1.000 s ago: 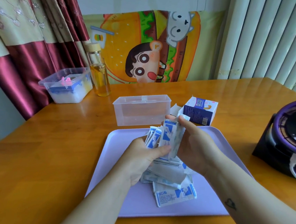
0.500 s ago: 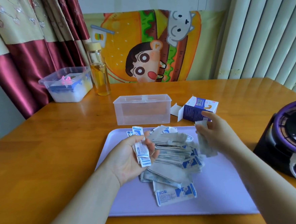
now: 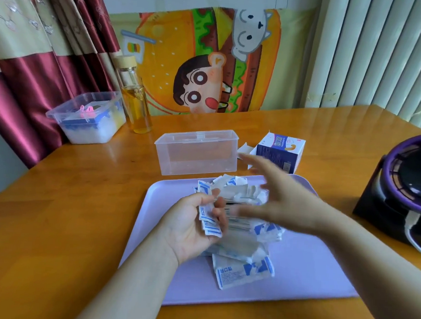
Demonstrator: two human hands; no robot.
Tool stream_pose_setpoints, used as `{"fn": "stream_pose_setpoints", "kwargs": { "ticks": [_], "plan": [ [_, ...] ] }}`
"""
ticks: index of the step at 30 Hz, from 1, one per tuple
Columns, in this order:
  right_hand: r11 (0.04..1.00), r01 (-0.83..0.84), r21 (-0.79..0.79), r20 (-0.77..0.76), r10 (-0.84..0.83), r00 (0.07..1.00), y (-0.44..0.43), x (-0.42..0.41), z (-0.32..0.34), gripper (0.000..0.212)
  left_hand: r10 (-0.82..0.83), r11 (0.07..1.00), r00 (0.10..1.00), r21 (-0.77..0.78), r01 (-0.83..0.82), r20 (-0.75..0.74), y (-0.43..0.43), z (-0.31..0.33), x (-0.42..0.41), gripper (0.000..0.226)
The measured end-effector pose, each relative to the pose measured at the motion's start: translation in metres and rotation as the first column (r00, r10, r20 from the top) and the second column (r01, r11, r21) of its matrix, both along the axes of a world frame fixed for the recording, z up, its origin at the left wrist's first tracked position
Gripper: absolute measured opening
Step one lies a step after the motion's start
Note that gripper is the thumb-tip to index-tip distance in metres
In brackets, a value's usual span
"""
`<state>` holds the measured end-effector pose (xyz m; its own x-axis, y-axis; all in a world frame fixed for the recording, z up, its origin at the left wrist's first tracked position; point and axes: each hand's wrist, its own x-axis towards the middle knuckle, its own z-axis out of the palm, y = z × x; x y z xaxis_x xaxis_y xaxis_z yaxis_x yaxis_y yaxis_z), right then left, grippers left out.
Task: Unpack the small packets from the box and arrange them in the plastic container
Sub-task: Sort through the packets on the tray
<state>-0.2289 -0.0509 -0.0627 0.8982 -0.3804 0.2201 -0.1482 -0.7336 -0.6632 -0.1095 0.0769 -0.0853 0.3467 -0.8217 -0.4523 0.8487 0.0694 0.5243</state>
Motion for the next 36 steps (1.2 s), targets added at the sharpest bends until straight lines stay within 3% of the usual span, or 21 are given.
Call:
{"fn": "stream_pose_setpoints", "kwargs": {
  "ticks": [3, 6, 8, 11, 15, 18, 20, 23, 26, 29, 36],
  "plan": [
    [0.967, -0.233, -0.107, -0.224, 0.205, 0.953, 0.03, 0.007, 0.002, 0.13, -0.15, 0.989, 0.982, 0.007, 0.15, 0.111, -0.003, -0.001, -0.005, 0.035],
    [0.963, -0.224, -0.149, -0.232, 0.186, 0.955, 0.031, 0.013, -0.007, 0.133, -0.292, 0.956, 0.926, 0.033, 0.292, 0.239, 0.001, 0.003, -0.009, 0.031],
    [0.969, -0.201, -0.145, -0.183, 0.174, 0.968, 0.028, 0.017, -0.009, 0.127, -0.309, 0.95, 0.908, 0.055, 0.306, 0.282, 0.003, 0.005, -0.01, 0.019],
    [0.973, -0.208, -0.103, -0.092, 0.198, 0.976, 0.029, 0.019, -0.006, 0.117, -0.257, 0.966, 0.918, 0.042, 0.257, 0.301, 0.006, 0.005, -0.009, 0.02],
    [0.973, -0.188, -0.134, 0.01, 0.191, 0.982, 0.023, 0.017, 0.0, 0.107, 0.039, 0.998, 0.98, -0.049, -0.031, 0.193, 0.005, 0.006, -0.001, 0.019],
    [0.975, -0.103, -0.196, 0.001, 0.106, 0.994, 0.017, 0.01, 0.009, 0.058, 0.21, 0.977, 0.966, -0.066, -0.202, 0.151, 0.012, 0.003, 0.016, 0.017],
    [0.949, -0.169, -0.266, -0.125, 0.14, 0.982, 0.019, 0.003, 0.007, 0.031, 0.244, 0.97, 0.949, -0.04, -0.241, 0.2, 0.018, 0.001, 0.023, 0.015],
    [0.862, -0.348, -0.369, -0.327, 0.23, 0.916, 0.03, -0.003, -0.01, 0.037, 0.257, 0.966, 0.936, -0.032, -0.257, 0.239, 0.023, 0.001, 0.027, 0.015],
    [0.766, -0.377, -0.52, -0.372, 0.194, 0.908, 0.034, -0.001, -0.031, 0.033, 0.25, 0.968, 0.938, -0.025, -0.251, 0.241, 0.025, 0.0, 0.026, 0.016],
    [0.805, -0.307, -0.508, -0.318, 0.156, 0.935, 0.021, 0.006, -0.038, 0.024, 0.222, 0.974, 0.941, -0.008, -0.228, 0.254, 0.026, -0.001, 0.022, 0.015],
    [0.882, -0.172, -0.439, -0.257, 0.06, 0.964, -0.007, 0.019, -0.049, 0.028, 0.217, 0.973, 0.94, 0.018, -0.229, 0.263, 0.026, -0.004, 0.022, 0.013]
  ]
}}
